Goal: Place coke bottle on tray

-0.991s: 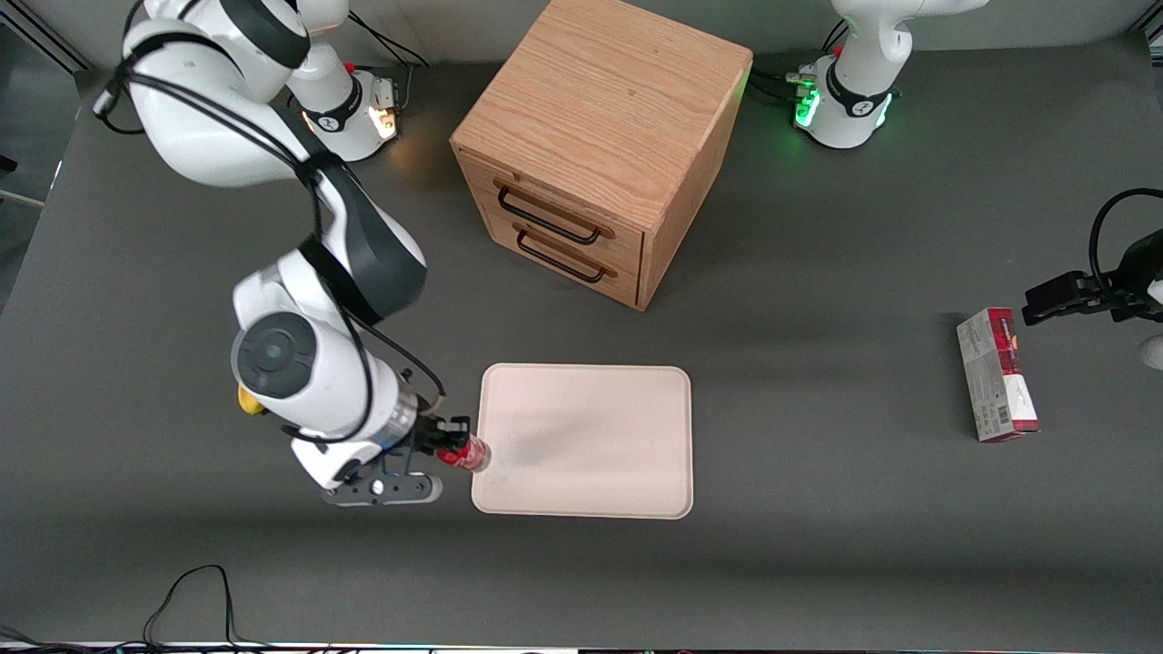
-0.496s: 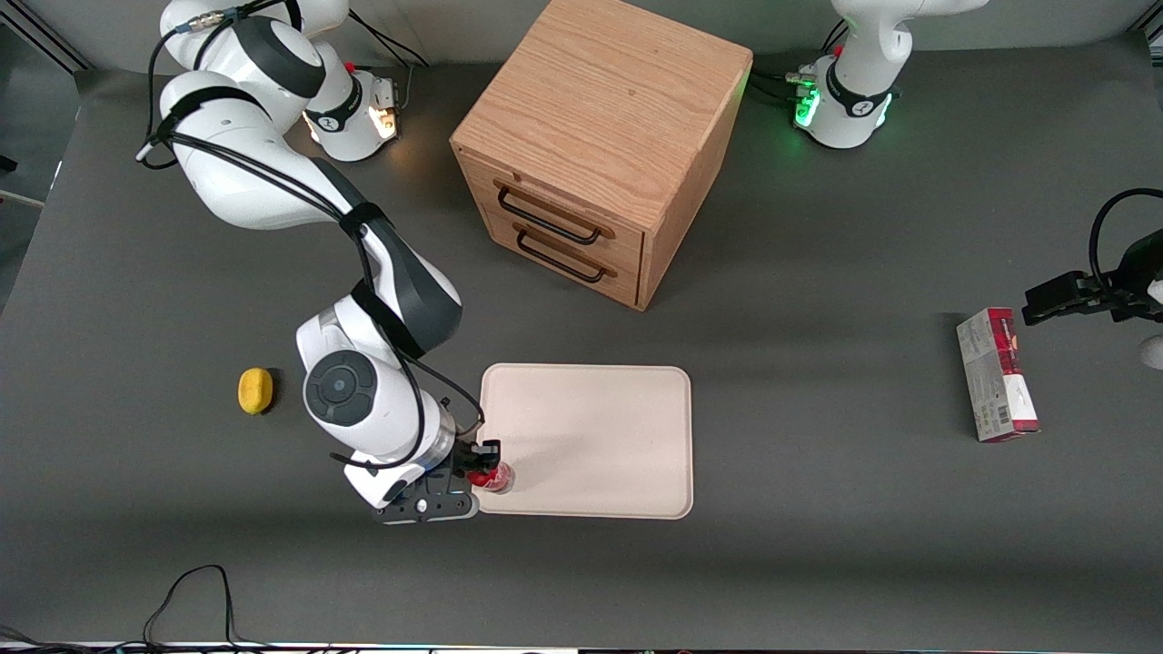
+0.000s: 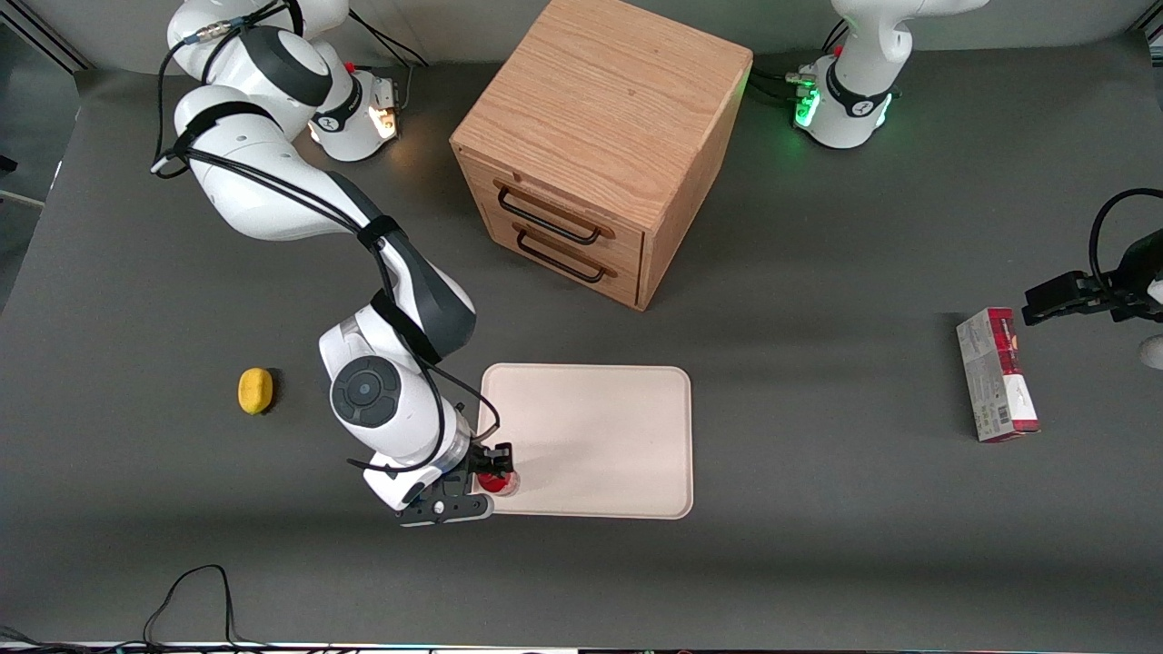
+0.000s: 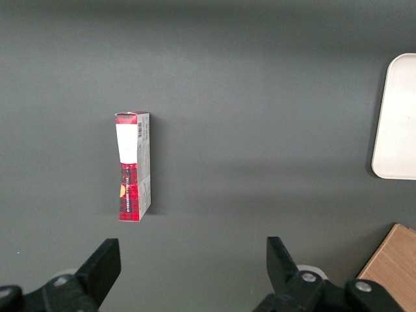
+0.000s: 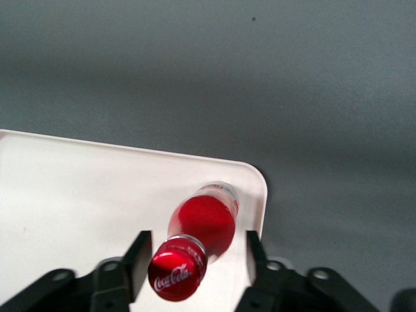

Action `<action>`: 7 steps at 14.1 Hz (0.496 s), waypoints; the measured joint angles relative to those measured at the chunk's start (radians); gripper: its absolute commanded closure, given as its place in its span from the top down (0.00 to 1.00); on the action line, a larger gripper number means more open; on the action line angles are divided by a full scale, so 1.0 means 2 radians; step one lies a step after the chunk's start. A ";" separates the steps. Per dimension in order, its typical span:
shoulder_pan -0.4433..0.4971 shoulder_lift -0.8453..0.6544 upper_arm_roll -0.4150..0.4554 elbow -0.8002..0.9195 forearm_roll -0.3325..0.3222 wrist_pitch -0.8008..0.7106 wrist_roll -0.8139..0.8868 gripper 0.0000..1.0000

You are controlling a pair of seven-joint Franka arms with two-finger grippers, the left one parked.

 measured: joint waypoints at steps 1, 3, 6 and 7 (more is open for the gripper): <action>0.000 0.000 0.000 0.000 -0.001 0.002 0.000 1.00; 0.000 -0.001 0.000 0.001 -0.007 0.004 0.000 1.00; -0.001 -0.018 0.000 0.001 -0.010 -0.010 -0.001 1.00; -0.001 -0.029 0.000 -0.001 -0.010 -0.025 -0.001 1.00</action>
